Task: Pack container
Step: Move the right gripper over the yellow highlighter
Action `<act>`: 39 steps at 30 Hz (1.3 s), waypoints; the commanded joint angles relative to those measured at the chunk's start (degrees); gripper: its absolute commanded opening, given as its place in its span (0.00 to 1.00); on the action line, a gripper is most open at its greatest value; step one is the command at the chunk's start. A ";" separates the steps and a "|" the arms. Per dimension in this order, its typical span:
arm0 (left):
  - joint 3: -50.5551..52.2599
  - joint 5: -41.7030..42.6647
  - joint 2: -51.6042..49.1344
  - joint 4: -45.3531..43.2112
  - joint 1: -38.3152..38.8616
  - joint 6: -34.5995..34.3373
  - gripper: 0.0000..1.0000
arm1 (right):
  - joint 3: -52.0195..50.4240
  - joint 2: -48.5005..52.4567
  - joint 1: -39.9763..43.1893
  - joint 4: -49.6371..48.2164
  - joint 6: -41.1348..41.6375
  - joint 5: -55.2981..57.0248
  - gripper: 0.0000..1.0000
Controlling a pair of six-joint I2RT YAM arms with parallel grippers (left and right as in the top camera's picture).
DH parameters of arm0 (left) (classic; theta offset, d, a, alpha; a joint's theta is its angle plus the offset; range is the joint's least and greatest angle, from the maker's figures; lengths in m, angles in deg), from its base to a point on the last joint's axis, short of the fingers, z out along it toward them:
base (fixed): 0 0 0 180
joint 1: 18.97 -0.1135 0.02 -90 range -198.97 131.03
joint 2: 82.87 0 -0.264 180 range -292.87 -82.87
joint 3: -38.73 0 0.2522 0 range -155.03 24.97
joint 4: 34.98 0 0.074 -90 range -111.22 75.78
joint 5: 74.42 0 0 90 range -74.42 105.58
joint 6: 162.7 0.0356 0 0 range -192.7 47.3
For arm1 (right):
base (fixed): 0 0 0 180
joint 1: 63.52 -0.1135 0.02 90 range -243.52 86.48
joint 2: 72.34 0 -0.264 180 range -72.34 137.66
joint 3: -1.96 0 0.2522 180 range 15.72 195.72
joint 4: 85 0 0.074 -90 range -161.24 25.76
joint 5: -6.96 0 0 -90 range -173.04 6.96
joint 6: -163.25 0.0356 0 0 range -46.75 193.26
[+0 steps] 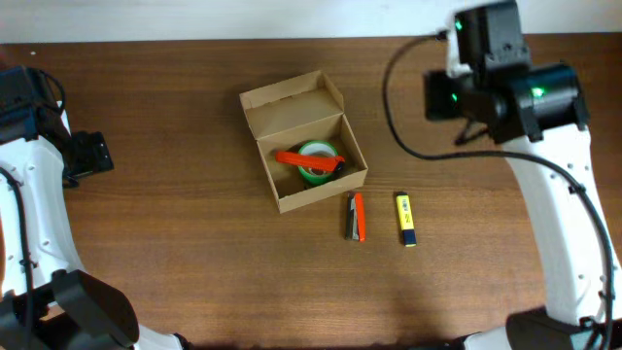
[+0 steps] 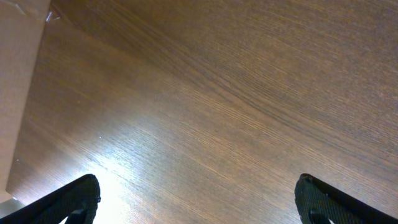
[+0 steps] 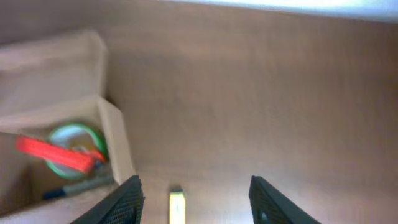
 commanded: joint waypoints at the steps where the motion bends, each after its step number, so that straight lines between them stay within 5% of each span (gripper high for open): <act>1: 0.37 0.26 0.87 -0.11 -0.20 0.87 1.00 | -12.66 -1.55 1.53 -1.49 5.79 0.13 0.59; 13: 0.37 0.26 0.90 -0.13 -0.20 0.87 1.00 | -55.54 -5.42 1.77 -26.56 13.05 -12.74 0.68; 24: 0.37 0.26 0.87 -0.11 -0.20 0.87 1.00 | -58.36 -5.31 1.70 -29.57 9.81 -13.53 0.84; 30: 0.37 0.26 0.87 -0.13 -0.20 0.87 1.00 | -58.36 -4.92 1.66 -31.61 9.31 -13.33 0.64; 39: 0.37 0.26 0.87 -0.13 -0.20 0.87 1.00 | -58.36 -2.99 -2.91 -31.76 6.32 -8.50 0.67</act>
